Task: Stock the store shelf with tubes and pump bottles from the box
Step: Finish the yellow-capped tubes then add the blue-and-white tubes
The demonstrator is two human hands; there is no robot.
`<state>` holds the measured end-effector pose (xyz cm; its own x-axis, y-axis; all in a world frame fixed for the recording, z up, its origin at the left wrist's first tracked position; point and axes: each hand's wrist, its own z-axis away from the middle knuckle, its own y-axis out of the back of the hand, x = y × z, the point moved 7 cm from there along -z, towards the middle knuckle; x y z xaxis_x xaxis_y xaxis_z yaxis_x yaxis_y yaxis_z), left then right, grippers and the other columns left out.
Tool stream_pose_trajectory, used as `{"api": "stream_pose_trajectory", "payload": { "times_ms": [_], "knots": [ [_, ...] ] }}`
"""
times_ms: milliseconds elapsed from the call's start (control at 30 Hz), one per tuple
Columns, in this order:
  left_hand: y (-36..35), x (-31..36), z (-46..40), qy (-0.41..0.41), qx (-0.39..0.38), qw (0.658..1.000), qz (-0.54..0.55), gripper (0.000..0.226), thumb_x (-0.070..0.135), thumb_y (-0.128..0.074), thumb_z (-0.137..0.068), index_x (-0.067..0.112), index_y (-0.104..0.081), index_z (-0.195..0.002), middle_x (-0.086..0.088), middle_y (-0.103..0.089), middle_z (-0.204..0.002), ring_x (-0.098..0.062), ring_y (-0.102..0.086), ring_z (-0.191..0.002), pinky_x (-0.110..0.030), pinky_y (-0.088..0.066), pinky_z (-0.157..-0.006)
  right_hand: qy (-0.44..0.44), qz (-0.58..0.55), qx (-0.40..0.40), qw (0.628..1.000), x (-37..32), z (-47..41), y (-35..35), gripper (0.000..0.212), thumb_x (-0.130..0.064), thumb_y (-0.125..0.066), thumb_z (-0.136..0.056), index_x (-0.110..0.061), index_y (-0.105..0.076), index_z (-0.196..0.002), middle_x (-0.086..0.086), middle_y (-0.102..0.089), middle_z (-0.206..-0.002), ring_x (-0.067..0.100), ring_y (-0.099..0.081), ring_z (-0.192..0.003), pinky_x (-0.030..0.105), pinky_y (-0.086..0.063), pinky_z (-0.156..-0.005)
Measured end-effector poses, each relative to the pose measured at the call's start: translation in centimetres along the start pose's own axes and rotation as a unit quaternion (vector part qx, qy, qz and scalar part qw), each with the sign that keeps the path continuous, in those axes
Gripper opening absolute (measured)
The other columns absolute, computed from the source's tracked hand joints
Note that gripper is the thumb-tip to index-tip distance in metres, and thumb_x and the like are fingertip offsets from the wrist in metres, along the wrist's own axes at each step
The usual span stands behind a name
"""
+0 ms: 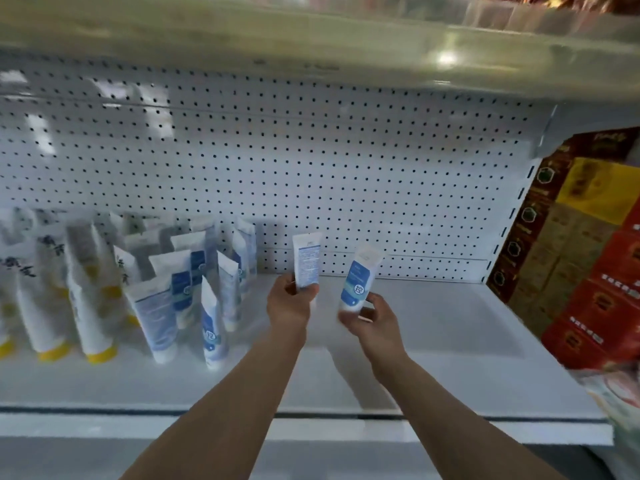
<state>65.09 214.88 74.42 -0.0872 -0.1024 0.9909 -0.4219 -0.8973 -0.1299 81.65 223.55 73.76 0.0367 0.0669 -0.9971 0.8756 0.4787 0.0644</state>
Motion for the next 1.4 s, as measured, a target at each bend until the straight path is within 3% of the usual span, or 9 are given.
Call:
{"api": "stream_pose_trajectory", "payload": {
  "times_ms": [133, 467, 800, 1000, 1200, 1400],
  "knots": [
    [-0.2, -0.9, -3.6, -0.014, 0.023, 1.0, 0.01, 0.033, 0.008, -0.075, -0.079, 0.017, -0.069, -0.11, -0.001, -0.073, -0.099, -0.017, -0.066, -0.087, -0.028, -0.05, -0.081, 0.008, 0.029, 0.021, 0.999, 0.7, -3.2, -1.7, 0.039, -0.018, -0.079, -0.079, -0.032, -0.061, -0.11, -0.007, -0.071, -0.102, 0.01, -0.068, -0.094, 0.035, -0.055, -0.089],
    [-1.1, -1.3, -10.7, -0.02, 0.085, 0.995, -0.054, 0.038, 0.012, -0.073, -0.086, 0.015, -0.065, -0.123, -0.006, -0.07, -0.118, -0.024, -0.064, -0.104, -0.028, -0.048, -0.088, 0.034, 0.08, 0.021, 0.996, 2.4, -7.7, -4.3, 0.032, -0.019, -0.08, -0.075, -0.027, -0.064, -0.102, -0.01, -0.073, -0.093, 0.005, -0.069, -0.086, 0.045, -0.056, -0.089],
    [-1.4, -3.3, -13.7, -0.004, 0.115, 0.992, -0.047, 0.034, 0.009, -0.072, -0.084, 0.016, -0.066, -0.116, -0.008, -0.071, -0.107, -0.022, -0.064, -0.09, -0.035, -0.053, -0.087, 0.042, 0.084, 0.014, 0.995, 2.6, -9.1, -3.8, 0.034, -0.019, -0.079, -0.076, -0.029, -0.065, -0.106, -0.012, -0.074, -0.095, 0.002, -0.069, -0.086, 0.04, -0.057, -0.088],
    [-1.5, -3.6, -14.0, -0.007, 0.122, 0.992, -0.03, 0.03, 0.007, -0.068, -0.085, 0.013, -0.066, -0.114, -0.001, -0.062, -0.092, -0.018, -0.056, -0.082, -0.027, -0.044, -0.077, 0.037, 0.086, 0.021, 0.995, 2.9, -9.2, -2.9, 0.039, -0.028, -0.077, -0.068, -0.028, -0.065, -0.105, -0.013, -0.074, -0.096, 0.002, -0.069, -0.088, 0.042, -0.057, -0.088],
    [-1.4, -4.2, -13.8, 0.007, 0.123, 0.992, -0.04, 0.035, 0.014, -0.068, -0.085, 0.02, -0.066, -0.119, -0.007, -0.071, -0.109, -0.026, -0.067, -0.096, -0.036, -0.053, -0.089, 0.038, 0.094, 0.023, 0.995, 3.2, -9.2, -2.4, 0.036, -0.019, -0.08, -0.076, -0.028, -0.065, -0.108, -0.013, -0.073, -0.098, 0.005, -0.069, -0.092, 0.044, -0.057, -0.089],
    [-1.0, -3.8, -9.0, -0.004, 0.121, 0.992, -0.033, 0.038, 0.021, -0.069, -0.088, 0.021, -0.06, -0.124, 0.002, -0.064, -0.12, -0.019, -0.061, -0.099, -0.028, -0.048, -0.088, 0.017, 0.072, 0.022, 0.997, 2.5, -8.2, -2.9, 0.039, -0.022, -0.08, -0.077, -0.032, -0.064, -0.11, -0.013, -0.07, -0.102, 0.004, -0.067, -0.093, 0.037, -0.056, -0.089]
  ]
}}
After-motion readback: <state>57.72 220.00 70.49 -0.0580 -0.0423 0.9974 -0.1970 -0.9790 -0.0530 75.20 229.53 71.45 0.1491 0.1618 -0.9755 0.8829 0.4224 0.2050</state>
